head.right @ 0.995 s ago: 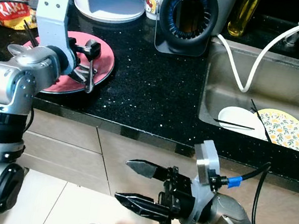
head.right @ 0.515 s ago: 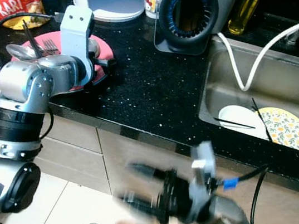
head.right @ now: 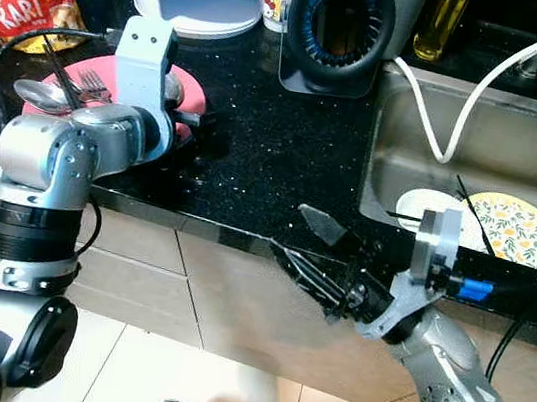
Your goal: Kitchen organization
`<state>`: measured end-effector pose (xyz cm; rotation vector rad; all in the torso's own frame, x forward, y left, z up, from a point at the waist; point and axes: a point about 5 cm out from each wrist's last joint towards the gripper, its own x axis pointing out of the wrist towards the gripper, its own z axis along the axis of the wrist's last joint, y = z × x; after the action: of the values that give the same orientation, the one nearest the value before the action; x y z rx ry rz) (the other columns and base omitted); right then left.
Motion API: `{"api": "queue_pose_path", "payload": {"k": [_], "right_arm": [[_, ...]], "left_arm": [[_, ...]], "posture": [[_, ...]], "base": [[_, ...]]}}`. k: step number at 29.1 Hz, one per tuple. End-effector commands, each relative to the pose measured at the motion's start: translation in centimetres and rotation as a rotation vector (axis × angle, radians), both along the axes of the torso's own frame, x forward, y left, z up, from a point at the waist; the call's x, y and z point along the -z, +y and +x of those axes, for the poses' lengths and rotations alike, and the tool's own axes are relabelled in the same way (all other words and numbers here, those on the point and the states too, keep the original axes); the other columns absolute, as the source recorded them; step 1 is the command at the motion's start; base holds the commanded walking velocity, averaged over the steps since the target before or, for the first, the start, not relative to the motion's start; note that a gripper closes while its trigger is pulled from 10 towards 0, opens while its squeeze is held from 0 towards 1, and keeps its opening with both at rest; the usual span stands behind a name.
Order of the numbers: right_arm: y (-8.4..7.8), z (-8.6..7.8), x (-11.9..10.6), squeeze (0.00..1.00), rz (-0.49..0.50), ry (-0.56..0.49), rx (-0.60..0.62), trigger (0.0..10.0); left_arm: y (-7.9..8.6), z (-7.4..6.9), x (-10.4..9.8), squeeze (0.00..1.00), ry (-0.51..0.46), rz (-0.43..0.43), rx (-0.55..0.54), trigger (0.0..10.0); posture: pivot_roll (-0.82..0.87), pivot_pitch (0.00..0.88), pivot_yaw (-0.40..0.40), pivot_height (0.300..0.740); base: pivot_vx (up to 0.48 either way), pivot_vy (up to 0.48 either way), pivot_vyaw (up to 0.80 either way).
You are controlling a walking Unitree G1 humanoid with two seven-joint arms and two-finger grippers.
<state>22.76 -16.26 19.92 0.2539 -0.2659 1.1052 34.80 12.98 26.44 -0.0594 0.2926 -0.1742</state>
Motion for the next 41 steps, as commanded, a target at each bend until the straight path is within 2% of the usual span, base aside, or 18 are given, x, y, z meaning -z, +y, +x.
{"api": "queue_pose_path", "payload": {"k": [1, 11, 18, 25, 26, 27, 28, 29, 30, 41], "right_arm": [[0.1, -0.2, 0.4, 0.00, -0.024, 0.017, -0.012, 10.0], [-0.3, -0.2, 0.6, 0.00, -0.038, 0.022, -0.006, 10.0], [-0.3, -0.1, 0.7, 0.00, -0.046, 0.024, 0.003, 10.0], [-0.3, -0.1, 0.9, 0.00, -0.060, 0.035, 0.013, 10.0], [-0.2, -0.1, 0.9, 0.00, -0.060, 0.036, 0.012, 10.0], [-0.3, -0.1, 0.9, 0.00, -0.059, 0.036, 0.012, 10.0], [-0.3, -0.1, 0.9, 0.00, -0.059, 0.036, 0.012, 10.0], [-0.3, -0.2, 0.9, 0.00, -0.056, 0.035, 0.013, 10.0], [-0.3, -0.2, 0.8, 0.00, -0.053, 0.033, 0.014, 10.0], [-0.2, -0.2, 0.6, 0.00, -0.050, 0.026, 0.021, 10.0]], "left_arm": [[0.6, -0.2, 1.7, 0.00, 0.085, 0.006, -0.021, 10.0], [1.4, -0.3, -0.4, 0.00, 0.049, -0.151, -0.084, 10.0], [2.0, -0.3, 0.6, 0.00, 0.103, -0.202, -0.112, 10.0], [2.0, -0.5, 1.9, 0.00, 0.171, -0.206, -0.101, 10.0], [1.9, -0.5, 2.2, 0.00, 0.185, -0.214, -0.092, 8.7], [1.8, -0.5, 2.4, 0.00, 0.195, -0.218, -0.086, 4.8], [1.8, -0.5, 2.4, 0.00, 0.195, -0.218, -0.086, 4.8], [1.8, -0.5, 2.6, 0.00, 0.201, -0.227, -0.080, 1.5], [1.8, -0.5, 2.7, 0.00, 0.206, -0.236, -0.078, 0.0], [2.1, -0.5, 3.2, 0.00, 0.231, -0.259, -0.086, 0.0]], "posture": [[0.05, 0.128, 0.029, 0.740], [0.06, 0.133, 0.028, 0.740], [0.06, 0.135, 0.027, 0.740], [0.06, 0.136, 0.028, 0.740], [0.05, 0.137, 0.031, 0.740], [0.05, 0.139, 0.031, 0.740], [0.05, 0.139, 0.031, 0.740], [0.05, 0.138, 0.032, 0.740], [0.05, 0.140, 0.032, 0.740], [0.05, 0.142, 0.030, 0.740]], "base": [[0.000, 0.000, 0.00], [0.000, 0.000, 0.00], [0.000, 0.000, 0.00], [0.000, 0.000, 0.00], [0.000, 0.000, 0.00], [0.000, 0.000, 0.00], [0.000, 0.000, 0.00], [0.000, 0.000, 0.00], [0.000, 0.000, 0.00], [0.000, 0.000, 0.00]]}}
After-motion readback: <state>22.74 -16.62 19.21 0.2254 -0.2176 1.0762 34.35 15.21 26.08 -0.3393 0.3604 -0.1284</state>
